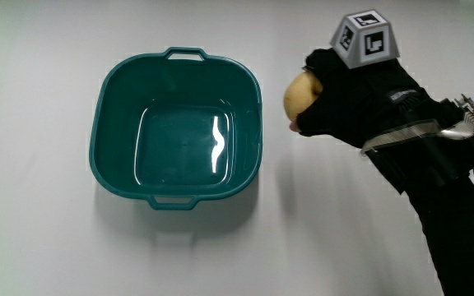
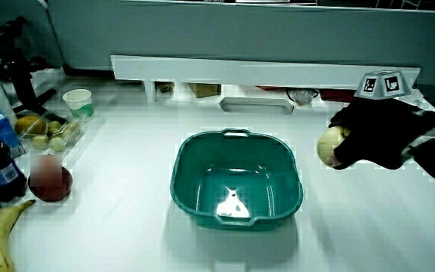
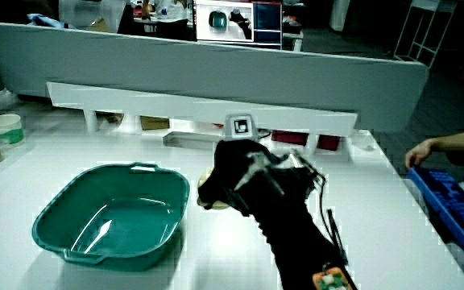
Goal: Place pear on desk
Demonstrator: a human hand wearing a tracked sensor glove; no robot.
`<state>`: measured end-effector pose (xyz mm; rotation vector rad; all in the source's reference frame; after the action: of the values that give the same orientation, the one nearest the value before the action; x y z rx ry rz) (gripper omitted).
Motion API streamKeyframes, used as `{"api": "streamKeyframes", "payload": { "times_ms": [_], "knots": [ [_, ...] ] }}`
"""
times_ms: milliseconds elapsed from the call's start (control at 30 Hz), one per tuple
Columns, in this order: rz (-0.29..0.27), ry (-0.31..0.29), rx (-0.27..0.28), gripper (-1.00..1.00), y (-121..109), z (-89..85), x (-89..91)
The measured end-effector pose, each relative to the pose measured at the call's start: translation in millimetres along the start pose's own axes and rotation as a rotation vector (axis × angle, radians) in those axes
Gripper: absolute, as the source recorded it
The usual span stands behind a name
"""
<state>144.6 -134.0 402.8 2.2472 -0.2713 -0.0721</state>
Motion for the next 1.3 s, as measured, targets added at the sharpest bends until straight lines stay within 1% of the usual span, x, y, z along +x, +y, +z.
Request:
{"api": "streamKeyframes", "payload": {
  "times_ms": [33, 67, 100, 133, 167, 200, 267, 300, 333, 367, 433, 467, 500, 567, 600, 633, 700, 767, 800, 833, 900, 933, 967, 1000, 1033, 1067, 1100, 1133, 1167, 1200, 1233, 1267, 1300],
  "knots": [
    [-0.028, 0.001, -0.001, 0.00, 4, -4.1, 5.3],
    [-0.029, 0.001, -0.007, 0.00, 4, -6.2, 8.0],
    [-0.047, 0.011, -0.026, 0.00, 9, -11.4, 13.7],
    [-0.046, 0.012, -0.035, 0.00, 11, -15.2, 18.0],
    [-0.023, 0.033, -0.042, 0.00, 10, -16.8, 19.9],
    [-0.068, 0.018, -0.024, 0.00, 12, -19.7, 24.6],
    [-0.063, 0.038, -0.044, 0.00, 16, -25.8, 30.6],
    [-0.073, 0.032, -0.049, 0.00, 19, -29.1, 33.7],
    [-0.071, 0.046, -0.060, 0.00, 21, -32.4, 36.7],
    [-0.085, 0.047, -0.073, 0.00, 24, -36.5, 40.4],
    [-0.086, 0.056, -0.076, 0.00, 27, -42.3, 44.9],
    [-0.113, 0.048, -0.079, 0.00, 30, -46.6, 48.5],
    [-0.115, 0.052, -0.087, 0.00, 31, -49.8, 50.6],
    [-0.105, 0.072, -0.086, 0.00, 32, -54.4, 53.0],
    [-0.111, 0.068, -0.089, 0.00, 33, -57.2, 54.6],
    [-0.096, 0.078, -0.089, 0.00, 34, -59.6, 55.4],
    [-0.120, 0.075, -0.100, 0.00, 37, -65.4, 58.8],
    [-0.103, 0.089, -0.092, 0.00, 37, -67.7, 58.9],
    [-0.115, 0.075, -0.080, 0.00, 38, -70.1, 59.4],
    [-0.121, 0.066, -0.097, 0.00, 40, -73.8, 60.4],
    [-0.128, 0.075, -0.097, 0.00, 42, -79.4, 62.0],
    [-0.108, 0.082, -0.100, 0.00, 39, -80.3, 60.6],
    [-0.132, 0.073, -0.091, 0.00, 42, -84.8, 63.1],
    [-0.104, 0.085, -0.097, 0.00, 39, -84.9, 60.6],
    [-0.114, 0.081, -0.117, 0.00, 43, -89.1, 62.4],
    [-0.117, 0.107, -0.113, 0.00, 43, -90.6, 65.0],
    [-0.106, 0.116, -0.107, 0.00, 41, -89.1, 63.8],
    [-0.125, 0.091, -0.107, 0.00, 41, -89.7, 64.4],
    [-0.118, 0.105, -0.110, 0.00, 42, -90.3, 65.1],
    [-0.120, 0.098, -0.122, 0.00, 43, -90.5, 65.2],
    [-0.115, 0.117, -0.130, 0.00, 43, -90.7, 66.1],
    [-0.132, 0.116, -0.136, -0.03, 44, -93.0, 68.4],
    [-0.120, 0.132, -0.158, -0.06, 45, -95.2, 70.1]
  ]
}}
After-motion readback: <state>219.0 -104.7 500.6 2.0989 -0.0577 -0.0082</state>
